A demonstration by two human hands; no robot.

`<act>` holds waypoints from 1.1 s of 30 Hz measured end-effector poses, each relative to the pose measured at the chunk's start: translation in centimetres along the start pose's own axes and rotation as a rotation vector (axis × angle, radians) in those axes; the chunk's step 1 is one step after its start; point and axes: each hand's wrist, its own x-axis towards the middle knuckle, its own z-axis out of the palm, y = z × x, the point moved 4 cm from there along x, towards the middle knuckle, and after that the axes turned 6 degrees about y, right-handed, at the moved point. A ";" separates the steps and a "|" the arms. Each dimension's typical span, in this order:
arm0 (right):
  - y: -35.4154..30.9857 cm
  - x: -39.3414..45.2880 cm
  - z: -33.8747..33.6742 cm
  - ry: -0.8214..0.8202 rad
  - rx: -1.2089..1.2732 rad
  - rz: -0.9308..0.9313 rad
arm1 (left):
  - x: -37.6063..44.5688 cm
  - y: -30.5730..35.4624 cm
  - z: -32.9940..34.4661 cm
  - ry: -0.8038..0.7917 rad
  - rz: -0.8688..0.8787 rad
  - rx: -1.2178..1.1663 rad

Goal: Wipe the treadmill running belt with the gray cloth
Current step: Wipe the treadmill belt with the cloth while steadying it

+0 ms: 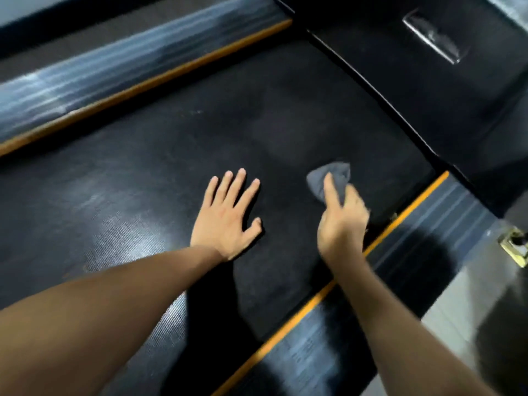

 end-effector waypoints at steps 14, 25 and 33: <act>-13.7 -1.6 4.7 -0.168 0.131 -0.355 | -1.5 -16.0 -3.4 -0.026 -0.175 0.066; -24.2 14.2 12.0 -0.204 -0.040 -0.455 | -1.3 -16.1 -2.6 -0.010 -0.186 0.036; -28.1 11.1 11.9 -0.233 0.135 -0.832 | -1.5 -16.1 -2.9 -0.039 -0.180 0.024</act>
